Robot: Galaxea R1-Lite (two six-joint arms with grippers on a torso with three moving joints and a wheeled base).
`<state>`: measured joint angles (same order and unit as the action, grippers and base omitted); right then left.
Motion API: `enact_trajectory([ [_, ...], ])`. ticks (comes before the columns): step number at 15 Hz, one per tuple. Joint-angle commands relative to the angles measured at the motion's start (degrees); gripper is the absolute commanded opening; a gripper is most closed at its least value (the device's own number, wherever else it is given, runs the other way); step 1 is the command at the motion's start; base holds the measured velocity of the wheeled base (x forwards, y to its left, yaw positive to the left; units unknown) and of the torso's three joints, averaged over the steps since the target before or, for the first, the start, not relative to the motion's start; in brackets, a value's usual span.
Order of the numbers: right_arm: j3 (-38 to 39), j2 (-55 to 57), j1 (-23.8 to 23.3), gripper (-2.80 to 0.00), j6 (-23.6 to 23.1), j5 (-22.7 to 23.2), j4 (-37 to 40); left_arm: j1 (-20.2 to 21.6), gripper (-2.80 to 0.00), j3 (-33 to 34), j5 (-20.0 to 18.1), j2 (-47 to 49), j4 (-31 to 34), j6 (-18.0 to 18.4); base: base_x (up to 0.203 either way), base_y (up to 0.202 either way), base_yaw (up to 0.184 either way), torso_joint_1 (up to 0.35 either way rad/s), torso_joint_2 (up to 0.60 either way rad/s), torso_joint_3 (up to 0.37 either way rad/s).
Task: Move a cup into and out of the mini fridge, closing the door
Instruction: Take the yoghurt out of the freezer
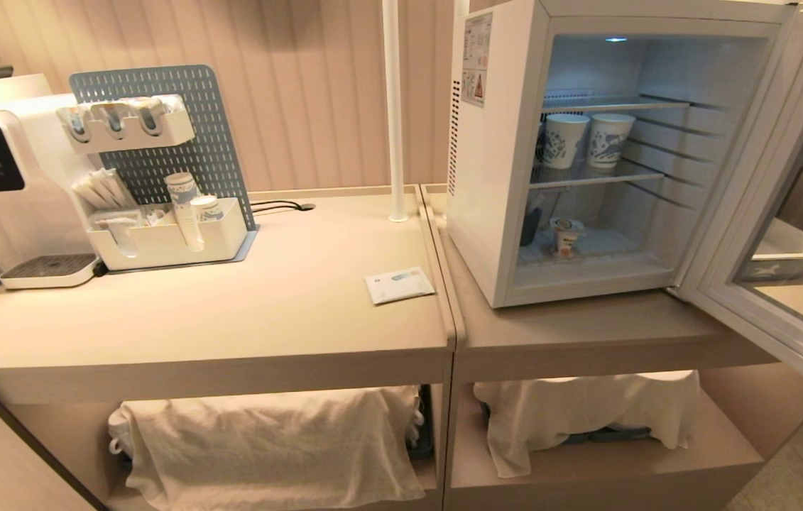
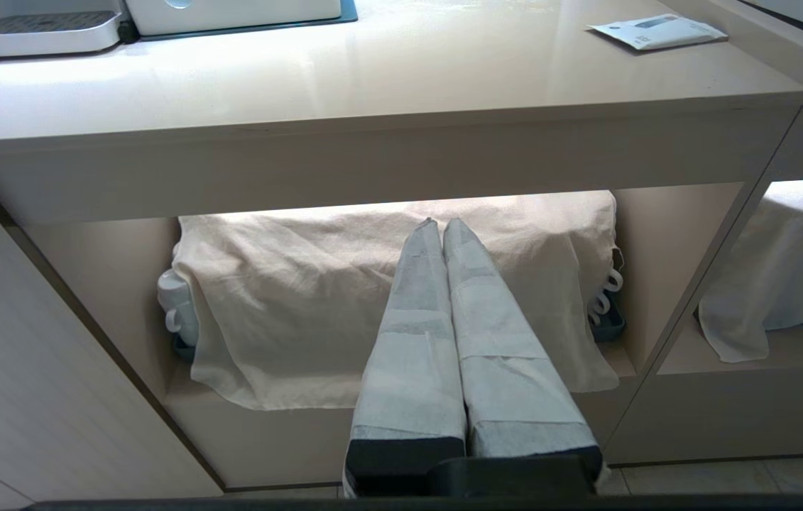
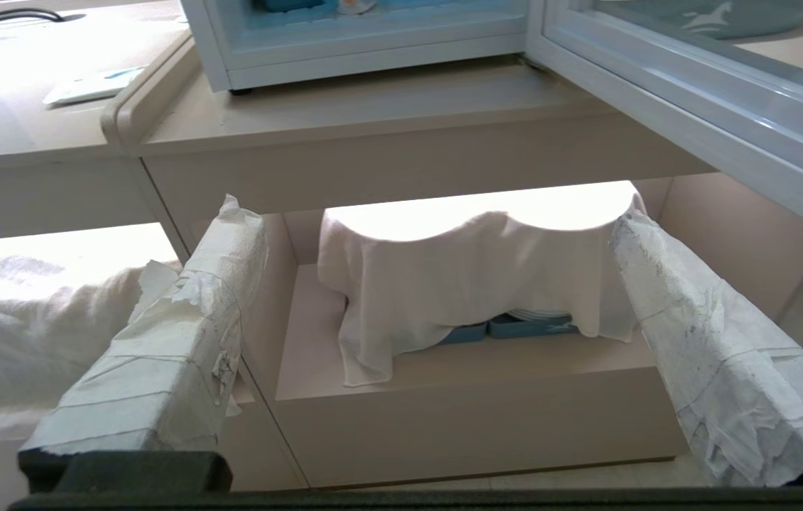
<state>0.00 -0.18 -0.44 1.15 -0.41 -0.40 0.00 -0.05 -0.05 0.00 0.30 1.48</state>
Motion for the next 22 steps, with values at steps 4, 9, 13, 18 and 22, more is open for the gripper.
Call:
enact_trajectory([
  [4, 0.2, 0.2, 0.0, 0.0, 0.3, 0.0, 0.0, 0.0, -2.8, 0.0, 0.0, 0.0, -0.3, -0.5, 0.0, 0.0, 0.0, 0.0, 0.0, 0.0],
  [9, 0.3, 0.2, 0.0, 0.0, -1.2, 0.1, -0.2, 0.0, -2.8, 0.0, 0.0, 0.0, -0.3, -0.7, 0.0, 0.0, 0.0, 0.0, 0.0, 0.0],
  [13, -0.1, 0.1, 0.0, 0.0, -3.1, 0.3, -0.5, 0.0, -2.8, 0.0, 0.1, 0.0, -0.3, -0.7, 0.0, 0.0, 0.0, 0.0, 0.0, 0.0],
  [18, -25.5, 8.8, 0.0, 0.0, -2.7, 1.7, 15.7, 0.0, -2.8, 0.0, 0.1, 0.0, -0.3, -0.7, 0.0, 0.0, 0.0, 0.0, 0.0, 0.0],
  [22, -51.3, 29.0, -0.2, 0.0, -1.3, 0.5, 36.7, 0.0, -2.8, 0.0, 0.0, 0.1, -0.3, -0.7, 0.0, 0.0, 0.0, 0.0, 0.0, 0.0],
])
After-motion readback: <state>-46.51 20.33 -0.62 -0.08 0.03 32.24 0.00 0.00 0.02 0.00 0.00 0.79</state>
